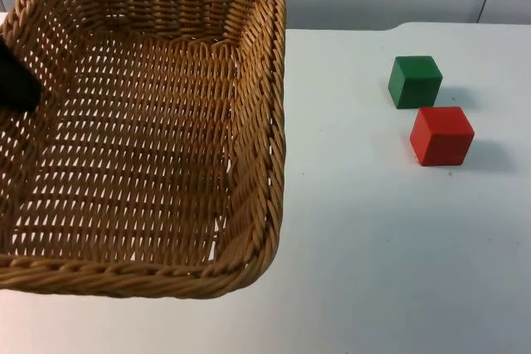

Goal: Pick up the basket with the left hand and place the blue cube into the basket with the right hand.

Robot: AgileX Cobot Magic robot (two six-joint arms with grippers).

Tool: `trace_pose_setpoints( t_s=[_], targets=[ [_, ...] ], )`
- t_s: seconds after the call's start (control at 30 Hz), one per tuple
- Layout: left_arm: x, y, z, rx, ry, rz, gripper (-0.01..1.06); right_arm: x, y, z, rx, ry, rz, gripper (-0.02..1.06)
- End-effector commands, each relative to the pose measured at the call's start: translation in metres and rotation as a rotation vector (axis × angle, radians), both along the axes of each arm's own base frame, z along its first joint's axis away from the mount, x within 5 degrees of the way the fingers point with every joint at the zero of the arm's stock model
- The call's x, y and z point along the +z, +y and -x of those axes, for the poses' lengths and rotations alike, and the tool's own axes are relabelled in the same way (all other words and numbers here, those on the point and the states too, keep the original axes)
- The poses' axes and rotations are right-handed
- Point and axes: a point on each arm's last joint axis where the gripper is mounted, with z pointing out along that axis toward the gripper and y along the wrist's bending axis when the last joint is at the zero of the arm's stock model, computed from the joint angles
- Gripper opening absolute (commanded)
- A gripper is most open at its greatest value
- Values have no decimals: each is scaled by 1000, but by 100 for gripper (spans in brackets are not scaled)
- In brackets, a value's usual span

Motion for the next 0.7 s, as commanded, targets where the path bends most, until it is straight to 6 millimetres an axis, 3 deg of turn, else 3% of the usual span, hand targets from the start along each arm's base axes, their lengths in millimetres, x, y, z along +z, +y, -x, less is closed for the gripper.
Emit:
trace_pose_setpoints(
  t_s=[0.0, 0.03, 0.27, 0.67],
  targets=[
    [2, -1, -1, 27, -2, 36, 0, -12, 20, 0, 58, -16, -10, 0],
    [2, -1, -1, 27, -2, 36, 0, -12, 20, 0, 58, -16, -10, 0],
    [2, -1, -1, 26, 0, 39, 0, -65, 52, -16, 107, 19, 40, 0],
    [2, -2, 0, 23, 7, 48, 0, -103, 72, -29, 147, 28, 114, 0]
  ],
)
